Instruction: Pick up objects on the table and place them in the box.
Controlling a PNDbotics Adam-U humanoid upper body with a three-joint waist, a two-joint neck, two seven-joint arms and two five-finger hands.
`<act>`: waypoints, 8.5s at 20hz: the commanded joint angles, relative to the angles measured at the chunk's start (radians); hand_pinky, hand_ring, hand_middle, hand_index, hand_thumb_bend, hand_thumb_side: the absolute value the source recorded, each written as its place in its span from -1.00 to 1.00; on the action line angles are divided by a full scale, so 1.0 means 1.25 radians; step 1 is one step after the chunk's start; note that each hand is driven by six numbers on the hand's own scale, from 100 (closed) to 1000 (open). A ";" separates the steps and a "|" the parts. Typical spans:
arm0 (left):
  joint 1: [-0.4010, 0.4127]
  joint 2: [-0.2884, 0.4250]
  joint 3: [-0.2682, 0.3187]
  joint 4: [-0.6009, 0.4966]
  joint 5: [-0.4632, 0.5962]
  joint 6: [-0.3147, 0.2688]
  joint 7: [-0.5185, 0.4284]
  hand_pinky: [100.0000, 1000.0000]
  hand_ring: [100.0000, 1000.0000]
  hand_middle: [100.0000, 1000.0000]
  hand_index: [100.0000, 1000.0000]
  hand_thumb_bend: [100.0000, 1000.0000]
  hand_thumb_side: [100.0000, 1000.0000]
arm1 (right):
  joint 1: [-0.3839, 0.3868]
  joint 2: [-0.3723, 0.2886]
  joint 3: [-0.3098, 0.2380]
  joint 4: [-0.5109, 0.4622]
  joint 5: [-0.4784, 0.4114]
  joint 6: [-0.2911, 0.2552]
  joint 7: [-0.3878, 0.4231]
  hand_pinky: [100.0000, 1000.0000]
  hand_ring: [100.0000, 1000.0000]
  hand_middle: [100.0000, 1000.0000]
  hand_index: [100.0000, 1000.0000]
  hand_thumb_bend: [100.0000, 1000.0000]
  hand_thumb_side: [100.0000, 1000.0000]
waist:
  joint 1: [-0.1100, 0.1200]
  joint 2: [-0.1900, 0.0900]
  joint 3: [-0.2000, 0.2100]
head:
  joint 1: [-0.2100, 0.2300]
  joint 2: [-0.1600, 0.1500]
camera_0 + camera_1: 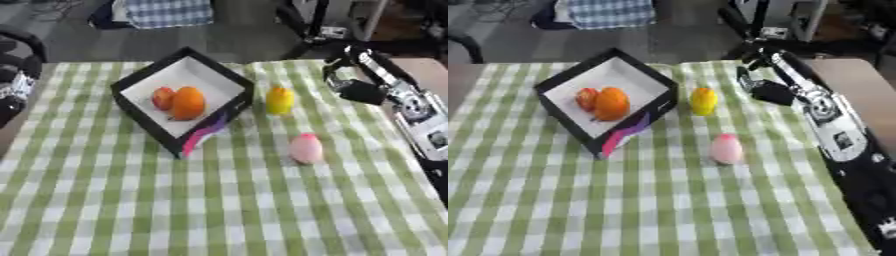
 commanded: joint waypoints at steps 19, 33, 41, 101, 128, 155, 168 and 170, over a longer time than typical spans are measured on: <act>0.041 -0.124 0.027 -0.015 -0.008 -0.020 -0.006 0.43 0.02 0.14 0.62 -0.48 0.42 | -0.138 0.131 -0.088 0.329 0.388 -0.023 -0.047 0.82 0.58 0.57 0.84 -0.48 0.09 | 0.019 0.007 0.032 | -0.054 -0.016; 0.038 -0.141 0.021 -0.014 -0.012 -0.021 -0.011 0.44 0.02 0.14 0.62 -0.49 0.44 | -0.169 0.143 -0.092 0.336 0.542 0.104 -0.193 0.81 0.61 0.60 0.79 -0.40 -0.07 | 0.017 0.018 0.048 | -0.088 -0.037; 0.036 -0.144 0.020 -0.016 -0.014 -0.019 -0.015 0.44 0.02 0.14 0.62 -0.50 0.45 | -0.167 0.156 -0.114 0.388 0.614 0.118 -0.170 0.80 0.60 0.57 0.57 -0.65 -0.18 | 0.020 0.024 0.058 | -0.100 -0.044; 0.042 -0.163 0.022 0.006 -0.008 -0.021 -0.022 0.49 0.02 0.14 0.63 -0.54 0.47 | -0.187 0.094 0.002 0.070 0.360 -0.085 -0.129 0.81 0.50 0.45 0.78 -0.43 0.21 | 0.004 0.014 0.092 | -0.164 -0.060; 0.055 -0.147 0.027 0.015 -0.013 -0.021 -0.024 0.50 0.02 0.14 0.63 -0.58 0.50 | 0.265 -0.294 0.048 -0.321 -0.056 -0.065 0.257 0.85 0.59 0.54 0.71 -0.71 0.20 | -0.015 0.010 0.041 | -0.154 -0.056; 0.055 -0.152 0.023 0.012 -0.013 -0.022 -0.028 0.50 0.02 0.15 0.64 -0.60 0.50 | 0.155 -0.144 0.118 -0.132 0.146 -0.091 0.103 0.81 0.51 0.40 0.05 -1.00 -0.59 | -0.006 0.008 0.044 | -0.162 -0.048; 0.058 -0.155 0.022 0.016 -0.008 -0.023 -0.029 0.50 0.04 0.16 0.64 -0.61 0.51 | -0.009 -0.057 0.086 -0.162 0.109 -0.063 0.016 0.81 0.45 0.28 -0.43 -1.00 -1.00 | -0.002 0.004 0.050 | -0.160 -0.053; 0.057 -0.159 0.022 0.016 -0.007 -0.023 -0.029 0.50 0.04 0.16 0.64 -0.61 0.51 | -0.070 -0.025 0.078 -0.112 0.126 -0.057 0.022 0.80 0.45 0.28 -0.43 -1.00 -1.00 | 0.001 0.005 0.056 | -0.163 -0.055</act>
